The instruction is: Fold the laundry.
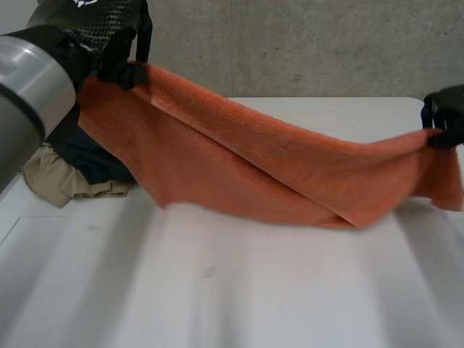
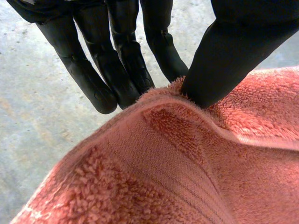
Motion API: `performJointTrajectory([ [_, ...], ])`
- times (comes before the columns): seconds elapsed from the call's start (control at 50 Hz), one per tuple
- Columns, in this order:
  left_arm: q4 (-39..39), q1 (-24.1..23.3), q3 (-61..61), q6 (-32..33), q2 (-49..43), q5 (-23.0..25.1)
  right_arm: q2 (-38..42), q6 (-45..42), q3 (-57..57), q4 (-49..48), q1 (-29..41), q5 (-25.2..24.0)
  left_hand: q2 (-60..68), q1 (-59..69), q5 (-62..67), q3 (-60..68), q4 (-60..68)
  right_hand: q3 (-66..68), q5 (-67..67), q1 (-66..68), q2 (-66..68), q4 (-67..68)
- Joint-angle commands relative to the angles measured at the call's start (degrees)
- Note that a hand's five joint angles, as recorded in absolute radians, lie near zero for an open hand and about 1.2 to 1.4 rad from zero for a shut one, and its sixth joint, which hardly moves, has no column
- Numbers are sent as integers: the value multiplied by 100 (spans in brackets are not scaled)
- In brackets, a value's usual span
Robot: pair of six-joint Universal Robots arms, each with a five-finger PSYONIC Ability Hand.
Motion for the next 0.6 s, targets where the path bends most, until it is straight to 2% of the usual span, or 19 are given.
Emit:
performJointTrajectory([
  [0.02,-152,-50,-685,6,351,362,1541,-33,-1947,285,611,187,1146,1341,1388,1184,1152,1205,1312,1560,1265,1163],
  [0.1,-56,-173,-932,41,263,353,2655,-445,-2729,67,1042,249,1146,1341,1388,1184,1152,1205,1312,1560,1265,1163],
  [0.22,59,-279,-950,33,-317,221,3783,-868,-3074,-567,1403,591,1146,1341,1388,1184,1152,1170,1277,1524,1230,1128],
  [0.24,50,-288,-932,15,-361,204,3880,-904,-3083,-637,1429,662,1146,1341,1388,1184,1152,-146,-39,209,-86,-188],
  [0.26,32,-288,-880,6,-448,169,4003,-947,-3083,-742,1499,836,1146,1341,1388,1184,1152,-3507,-3400,-3152,-3447,-3549],
  [0.28,24,-288,-853,6,-484,151,4030,-965,-3074,-769,1517,934,1146,1341,1388,1184,1152,-5206,-5099,-4851,-5146,-5248],
  [0.3,6,-296,-827,-3,-519,142,4039,-965,-3057,-787,1544,1031,1146,1341,1388,1184,1152,-5795,-5688,-5440,-5735,-5837],
  [0.38,-64,-349,-669,-3,-555,116,3628,-825,-2908,-743,1562,1427,1146,1341,1388,1184,1152,-5795,-5688,-5440,-5735,-5837],
  [0.42,-91,-358,-546,-3,-511,107,3066,-606,-2671,-585,1527,1532,1146,1341,1388,1184,1152,-5795,-5688,-5440,-5735,-5837],
  [0.6,-100,-507,52,-55,-282,177,1228,-87,-721,258,1351,1181,1146,1341,1388,1184,1152,-5795,-5688,-5440,-5735,-5837],
])
